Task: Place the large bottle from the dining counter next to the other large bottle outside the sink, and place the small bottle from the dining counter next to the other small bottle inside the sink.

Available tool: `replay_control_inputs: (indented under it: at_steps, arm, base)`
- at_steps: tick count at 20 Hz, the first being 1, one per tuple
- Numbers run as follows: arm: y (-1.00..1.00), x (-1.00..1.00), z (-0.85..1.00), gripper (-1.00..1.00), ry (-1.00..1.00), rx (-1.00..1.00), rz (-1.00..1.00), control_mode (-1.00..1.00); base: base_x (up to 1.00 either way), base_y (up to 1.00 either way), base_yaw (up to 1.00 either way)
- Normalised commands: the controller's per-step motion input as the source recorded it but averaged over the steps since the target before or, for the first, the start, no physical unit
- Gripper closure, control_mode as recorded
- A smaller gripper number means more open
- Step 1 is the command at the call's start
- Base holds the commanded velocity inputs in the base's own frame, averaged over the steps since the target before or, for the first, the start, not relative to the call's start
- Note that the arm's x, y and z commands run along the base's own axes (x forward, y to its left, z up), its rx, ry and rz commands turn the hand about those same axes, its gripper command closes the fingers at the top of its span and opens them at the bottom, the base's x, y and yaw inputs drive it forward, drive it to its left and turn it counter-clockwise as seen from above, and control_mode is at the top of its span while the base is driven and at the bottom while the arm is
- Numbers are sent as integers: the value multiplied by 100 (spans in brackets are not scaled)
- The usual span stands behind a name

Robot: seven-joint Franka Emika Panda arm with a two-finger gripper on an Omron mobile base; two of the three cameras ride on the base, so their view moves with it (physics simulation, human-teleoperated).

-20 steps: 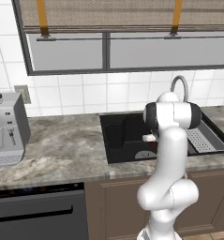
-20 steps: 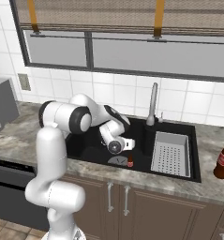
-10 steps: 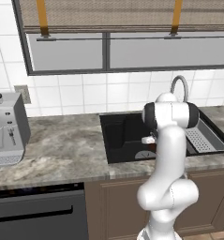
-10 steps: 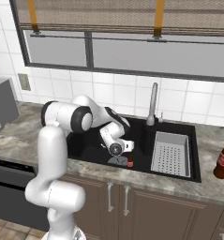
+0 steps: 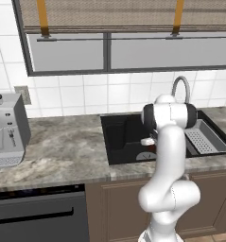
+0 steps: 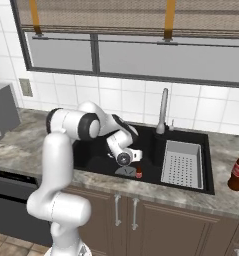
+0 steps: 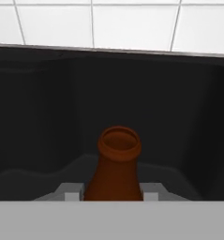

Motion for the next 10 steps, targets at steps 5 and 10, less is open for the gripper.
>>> replay_control_inputs:
  at_steps: [5,10]
  arm:
    - [8,23,-24,100,0,0,1,-100]
    - [2,22,-18,100,0,0,1,-100]
  base:
    - [0,0,0]
    - [0,0,0]
